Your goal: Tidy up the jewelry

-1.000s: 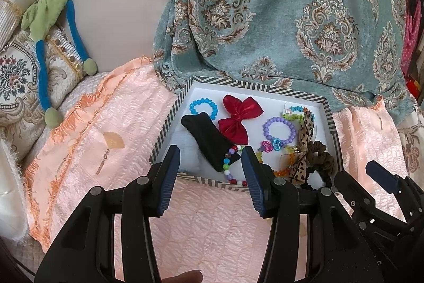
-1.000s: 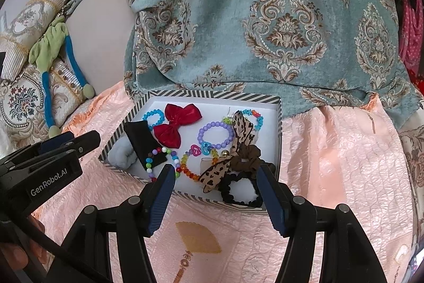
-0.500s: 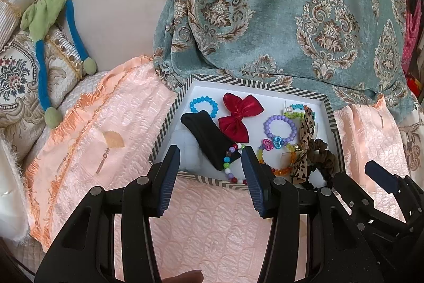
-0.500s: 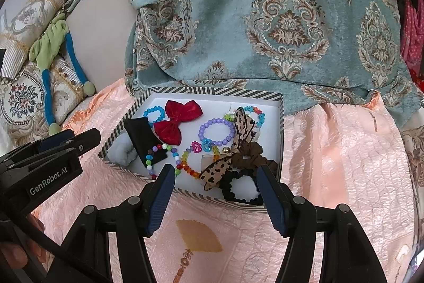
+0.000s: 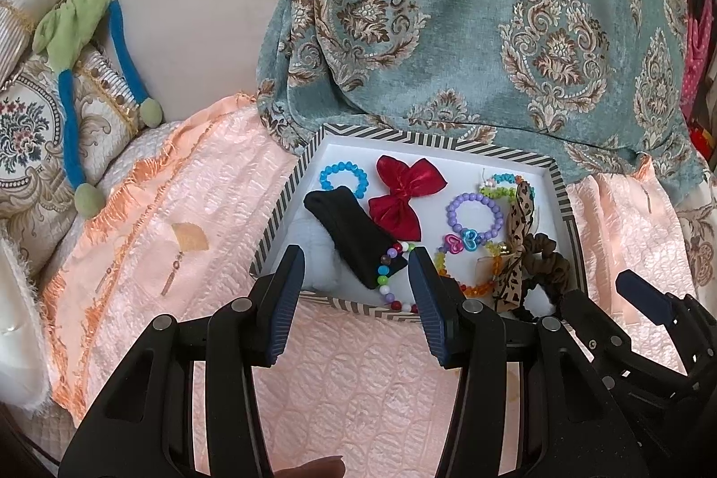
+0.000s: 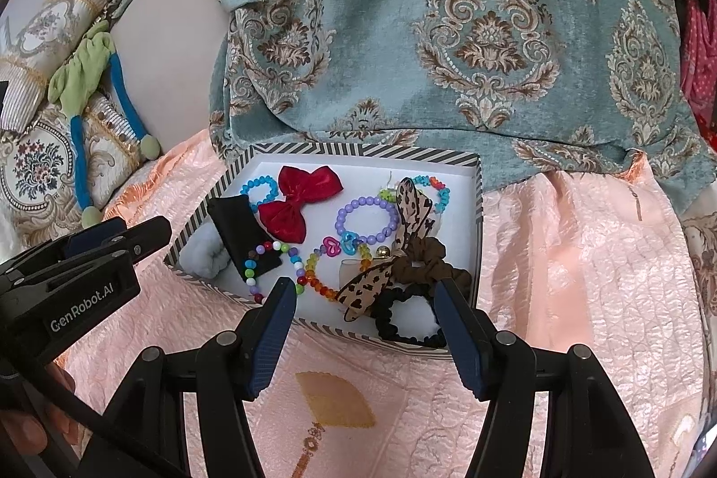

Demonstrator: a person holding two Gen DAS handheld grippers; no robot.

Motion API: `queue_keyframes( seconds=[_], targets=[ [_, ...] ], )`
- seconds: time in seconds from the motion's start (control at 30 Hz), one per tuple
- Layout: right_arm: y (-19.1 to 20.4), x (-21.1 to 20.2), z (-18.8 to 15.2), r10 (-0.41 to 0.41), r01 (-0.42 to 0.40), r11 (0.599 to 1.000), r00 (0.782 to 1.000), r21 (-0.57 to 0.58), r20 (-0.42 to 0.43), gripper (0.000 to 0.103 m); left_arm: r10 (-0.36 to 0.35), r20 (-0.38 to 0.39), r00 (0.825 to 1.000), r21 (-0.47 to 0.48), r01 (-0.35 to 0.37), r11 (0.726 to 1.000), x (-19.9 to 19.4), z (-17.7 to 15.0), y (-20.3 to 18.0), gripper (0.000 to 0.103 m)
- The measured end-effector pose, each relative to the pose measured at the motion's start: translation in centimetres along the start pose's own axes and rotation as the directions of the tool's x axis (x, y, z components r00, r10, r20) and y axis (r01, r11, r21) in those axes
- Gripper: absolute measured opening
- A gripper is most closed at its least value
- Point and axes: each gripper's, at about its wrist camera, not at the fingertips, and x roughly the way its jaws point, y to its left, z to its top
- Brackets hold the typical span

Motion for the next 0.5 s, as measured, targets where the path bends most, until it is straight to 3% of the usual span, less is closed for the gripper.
queue_keyframes(
  seconds=[0.5],
  targets=[
    [-0.11,0.35,-0.11,0.007,-0.007,1.000,1.000,-0.001,-0.006,0.062,-0.030,-0.002,1.000,-0.021,0.030,0.999,0.29,0.12,0.45,0.048]
  ],
)
